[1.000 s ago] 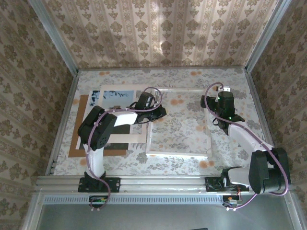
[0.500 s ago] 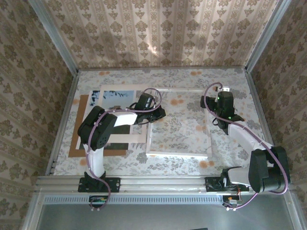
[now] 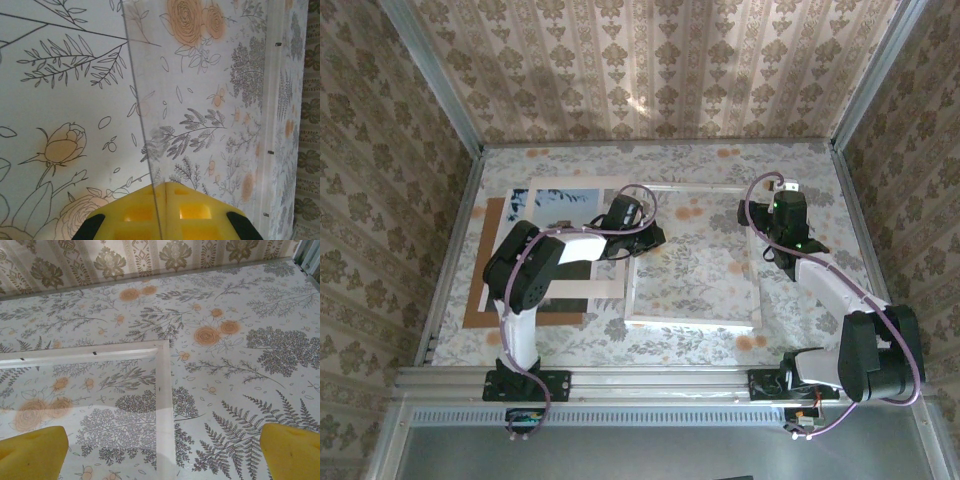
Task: Put the photo into the frame
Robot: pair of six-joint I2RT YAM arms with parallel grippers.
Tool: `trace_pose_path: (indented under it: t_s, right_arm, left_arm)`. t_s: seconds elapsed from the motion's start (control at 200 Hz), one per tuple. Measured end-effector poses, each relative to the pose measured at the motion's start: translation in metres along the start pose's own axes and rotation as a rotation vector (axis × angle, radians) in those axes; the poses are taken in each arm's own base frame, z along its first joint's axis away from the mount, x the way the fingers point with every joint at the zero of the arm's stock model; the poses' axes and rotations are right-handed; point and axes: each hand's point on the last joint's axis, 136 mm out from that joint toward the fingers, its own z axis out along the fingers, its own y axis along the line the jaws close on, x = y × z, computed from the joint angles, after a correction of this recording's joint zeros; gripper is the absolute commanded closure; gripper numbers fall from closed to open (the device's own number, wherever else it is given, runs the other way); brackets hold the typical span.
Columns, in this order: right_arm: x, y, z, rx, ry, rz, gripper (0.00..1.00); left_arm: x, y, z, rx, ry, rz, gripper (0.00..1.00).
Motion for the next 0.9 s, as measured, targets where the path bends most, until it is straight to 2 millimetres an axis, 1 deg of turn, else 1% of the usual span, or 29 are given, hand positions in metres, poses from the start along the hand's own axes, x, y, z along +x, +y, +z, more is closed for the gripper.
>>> trace_pose_path:
  t_s: [0.29,0.455,0.75,0.9]
  right_arm:
    - [0.0,0.0,0.0,0.0,0.0,-0.003,0.0]
    - [0.0,0.0,0.0,0.0,-0.001,-0.006,0.0]
    - [0.003,0.0,0.003,0.001,0.01,-0.008,0.0]
    - [0.003,0.0,0.003,0.002,0.01,-0.009,0.0]
  left_arm:
    - [-0.001,0.003,0.004,0.0,-0.004,0.015,1.0]
    - [0.003,0.012,0.011,-0.015,0.008,0.008,1.0]
    - [0.007,0.016,0.009,-0.033,0.023,0.012,1.0]
    - [0.007,0.013,0.005,-0.032,0.027,0.022,1.0]
